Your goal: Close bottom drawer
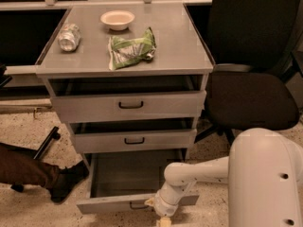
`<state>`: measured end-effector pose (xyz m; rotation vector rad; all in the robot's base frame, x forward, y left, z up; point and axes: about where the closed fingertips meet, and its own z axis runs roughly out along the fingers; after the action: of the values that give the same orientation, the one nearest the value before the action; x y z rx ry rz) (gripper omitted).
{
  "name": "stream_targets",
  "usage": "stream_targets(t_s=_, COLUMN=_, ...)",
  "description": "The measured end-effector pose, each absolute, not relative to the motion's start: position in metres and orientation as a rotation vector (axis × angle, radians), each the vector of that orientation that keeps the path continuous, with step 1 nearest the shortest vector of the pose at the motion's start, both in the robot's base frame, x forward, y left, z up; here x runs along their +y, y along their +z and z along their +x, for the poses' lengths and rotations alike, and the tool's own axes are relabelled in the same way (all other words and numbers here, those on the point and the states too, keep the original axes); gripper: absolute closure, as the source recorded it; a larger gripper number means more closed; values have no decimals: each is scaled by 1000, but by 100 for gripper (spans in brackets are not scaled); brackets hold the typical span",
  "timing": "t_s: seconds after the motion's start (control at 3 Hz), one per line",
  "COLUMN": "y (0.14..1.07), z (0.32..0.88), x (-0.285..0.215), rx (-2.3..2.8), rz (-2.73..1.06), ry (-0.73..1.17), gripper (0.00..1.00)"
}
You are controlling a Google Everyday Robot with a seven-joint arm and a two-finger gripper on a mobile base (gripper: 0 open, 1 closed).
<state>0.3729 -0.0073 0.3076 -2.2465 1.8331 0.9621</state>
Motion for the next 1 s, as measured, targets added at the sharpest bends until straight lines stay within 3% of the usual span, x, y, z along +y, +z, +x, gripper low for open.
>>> stream_targets(t_s=1.0, y=259, z=401, x=-35, rx=1889, rz=-2146, ry=850, gripper=0)
